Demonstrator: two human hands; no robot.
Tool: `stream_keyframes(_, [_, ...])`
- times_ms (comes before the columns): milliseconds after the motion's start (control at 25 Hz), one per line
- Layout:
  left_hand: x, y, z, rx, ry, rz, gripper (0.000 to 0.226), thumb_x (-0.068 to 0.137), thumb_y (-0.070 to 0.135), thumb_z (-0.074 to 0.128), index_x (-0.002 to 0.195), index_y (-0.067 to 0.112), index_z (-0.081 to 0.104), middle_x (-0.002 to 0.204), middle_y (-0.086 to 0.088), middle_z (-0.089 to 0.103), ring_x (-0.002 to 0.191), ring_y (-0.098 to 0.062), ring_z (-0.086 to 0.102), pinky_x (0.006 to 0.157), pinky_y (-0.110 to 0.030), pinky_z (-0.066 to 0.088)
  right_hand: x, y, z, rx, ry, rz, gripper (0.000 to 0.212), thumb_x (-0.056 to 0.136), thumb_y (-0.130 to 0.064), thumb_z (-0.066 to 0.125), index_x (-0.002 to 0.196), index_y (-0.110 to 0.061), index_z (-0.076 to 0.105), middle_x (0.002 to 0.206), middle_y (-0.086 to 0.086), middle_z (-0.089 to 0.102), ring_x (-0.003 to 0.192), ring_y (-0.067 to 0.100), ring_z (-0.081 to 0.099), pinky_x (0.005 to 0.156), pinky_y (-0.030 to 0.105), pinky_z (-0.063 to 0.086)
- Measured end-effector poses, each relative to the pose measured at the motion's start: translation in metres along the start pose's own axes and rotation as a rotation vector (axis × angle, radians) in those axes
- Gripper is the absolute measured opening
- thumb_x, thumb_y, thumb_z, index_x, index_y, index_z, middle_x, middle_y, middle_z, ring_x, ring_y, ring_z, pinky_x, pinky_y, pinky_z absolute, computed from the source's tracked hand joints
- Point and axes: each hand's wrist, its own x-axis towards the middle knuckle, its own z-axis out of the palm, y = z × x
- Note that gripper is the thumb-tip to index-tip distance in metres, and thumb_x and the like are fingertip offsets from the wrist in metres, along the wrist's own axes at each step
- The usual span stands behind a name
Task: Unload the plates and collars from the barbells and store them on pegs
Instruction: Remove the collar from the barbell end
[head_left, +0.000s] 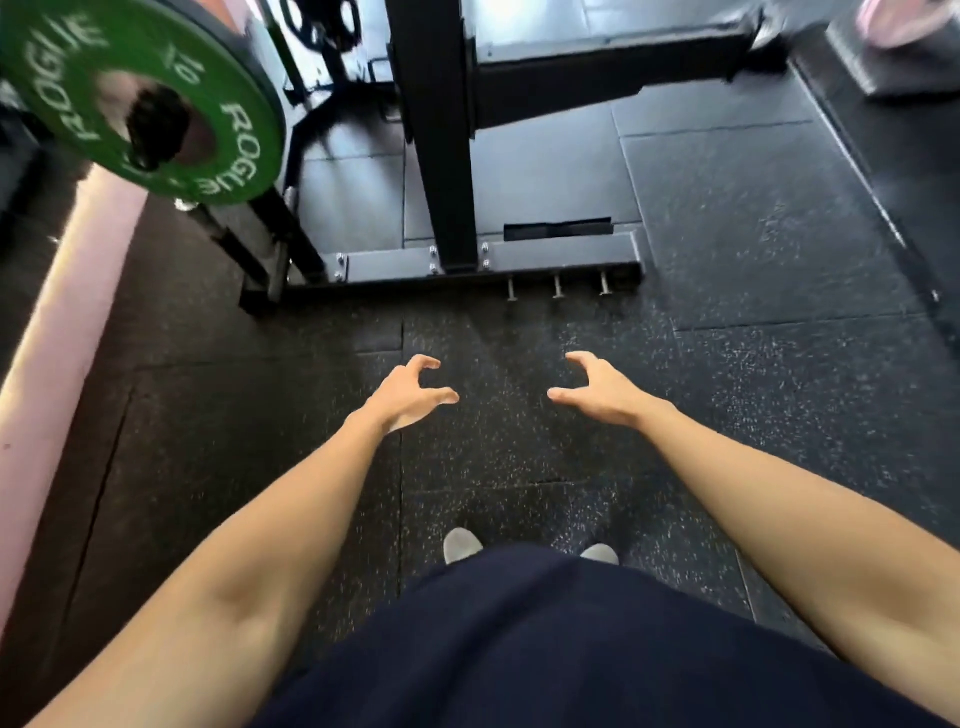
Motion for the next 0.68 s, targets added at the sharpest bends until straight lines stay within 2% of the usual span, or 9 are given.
stream_keyframes(240, [0.002, 0.078, -0.09, -0.034, 0.196, 0.186, 0.068, 0.072, 0.052, 0.071, 0.132, 0.037, 0.045, 0.139, -0.005, 0.044, 0.125, -0.022, 0.046, 0.106, -0.039, 0.039, 0.01, -0.072, -0.077, 0.007, 0.15, -0.15, 0.08, 0.084, -0.044, 0.067, 0.15, -0.026, 0.025, 0.154, 0.008, 0.027, 0.139, 0.027, 0.034, 0.11, 0.04, 0.033])
stream_keyframes(360, [-0.004, 0.124, -0.142, -0.053, 0.288, 0.291, 0.066, 0.076, 0.048, 0.072, 0.135, 0.036, 0.044, 0.139, -0.004, 0.041, 0.123, -0.021, 0.047, 0.106, -0.038, 0.039, 0.008, -0.112, -0.119, -0.015, 0.266, -0.223, 0.08, 0.083, -0.045, 0.068, 0.149, -0.026, 0.027, 0.153, 0.007, 0.03, 0.138, 0.025, 0.036, 0.108, 0.035, 0.033])
stream_keyframes(520, [-0.017, 0.183, -0.211, -0.015, 0.423, 0.434, 0.063, 0.078, 0.048, 0.072, 0.134, 0.037, 0.045, 0.134, -0.002, 0.043, 0.119, -0.02, 0.048, 0.102, -0.035, 0.04, -0.001, -0.167, -0.176, -0.04, 0.419, -0.33, 0.079, 0.084, -0.042, 0.068, 0.149, -0.021, 0.029, 0.152, 0.009, 0.032, 0.14, 0.025, 0.034, 0.114, 0.035, 0.027])
stream_keyframes(680, [-0.036, 0.235, -0.271, -0.002, 0.518, 0.548, 0.067, 0.069, 0.057, 0.071, 0.129, 0.042, 0.046, 0.13, -0.001, 0.049, 0.118, -0.021, 0.05, 0.106, -0.041, 0.04, -0.018, -0.214, -0.232, -0.058, 0.542, -0.394, 0.077, 0.083, -0.049, 0.067, 0.147, -0.03, 0.028, 0.151, 0.006, 0.033, 0.135, 0.028, 0.04, 0.111, 0.04, 0.034])
